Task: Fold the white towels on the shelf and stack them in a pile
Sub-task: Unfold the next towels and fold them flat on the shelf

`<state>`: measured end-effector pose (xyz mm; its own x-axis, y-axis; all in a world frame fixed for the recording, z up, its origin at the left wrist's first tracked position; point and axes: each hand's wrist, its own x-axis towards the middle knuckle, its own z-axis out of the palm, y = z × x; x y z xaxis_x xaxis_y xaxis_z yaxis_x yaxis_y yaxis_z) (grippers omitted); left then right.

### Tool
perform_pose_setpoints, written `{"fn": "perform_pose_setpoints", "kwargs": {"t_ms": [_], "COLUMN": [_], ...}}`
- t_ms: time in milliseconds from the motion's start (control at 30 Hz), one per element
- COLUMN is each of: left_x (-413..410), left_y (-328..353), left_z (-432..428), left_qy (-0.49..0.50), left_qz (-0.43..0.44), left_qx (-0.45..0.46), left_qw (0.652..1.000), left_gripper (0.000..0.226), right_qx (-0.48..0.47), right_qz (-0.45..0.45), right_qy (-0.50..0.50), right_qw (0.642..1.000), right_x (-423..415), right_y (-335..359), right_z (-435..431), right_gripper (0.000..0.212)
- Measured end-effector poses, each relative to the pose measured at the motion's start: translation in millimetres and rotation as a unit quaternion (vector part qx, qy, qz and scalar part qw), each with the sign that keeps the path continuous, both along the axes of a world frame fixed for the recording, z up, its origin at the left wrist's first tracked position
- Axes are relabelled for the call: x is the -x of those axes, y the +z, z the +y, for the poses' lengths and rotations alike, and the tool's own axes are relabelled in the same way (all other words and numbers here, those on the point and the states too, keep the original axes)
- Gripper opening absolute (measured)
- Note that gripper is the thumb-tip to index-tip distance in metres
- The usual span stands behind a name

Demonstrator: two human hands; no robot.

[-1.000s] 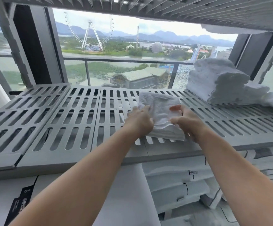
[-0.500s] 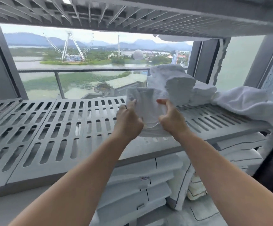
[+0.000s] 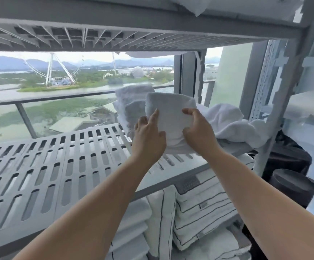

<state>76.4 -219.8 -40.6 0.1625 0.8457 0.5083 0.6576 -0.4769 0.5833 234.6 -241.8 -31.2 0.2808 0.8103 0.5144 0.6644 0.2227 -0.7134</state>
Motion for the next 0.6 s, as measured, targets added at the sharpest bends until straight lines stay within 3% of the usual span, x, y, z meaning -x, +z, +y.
{"fn": "perform_pose_setpoints", "kwargs": {"t_ms": [333,600], "left_x": [-114,-161], "left_y": [13,22], "left_z": [84,145], "left_qy": [-0.092,-0.096], "left_qz": [-0.022,-0.006], "left_qx": [-0.004,-0.035], "left_qw": [0.996,0.995], "left_gripper": [0.059,0.026], "right_qx": [-0.026,-0.026], "right_qz": [-0.024,-0.043], "right_qy": [-0.092,-0.123], "right_qw": [0.995,0.991], "right_x": [-111,-161], "right_y": [19,37], "right_z": [60,121], "right_gripper": [0.057,0.055]}}
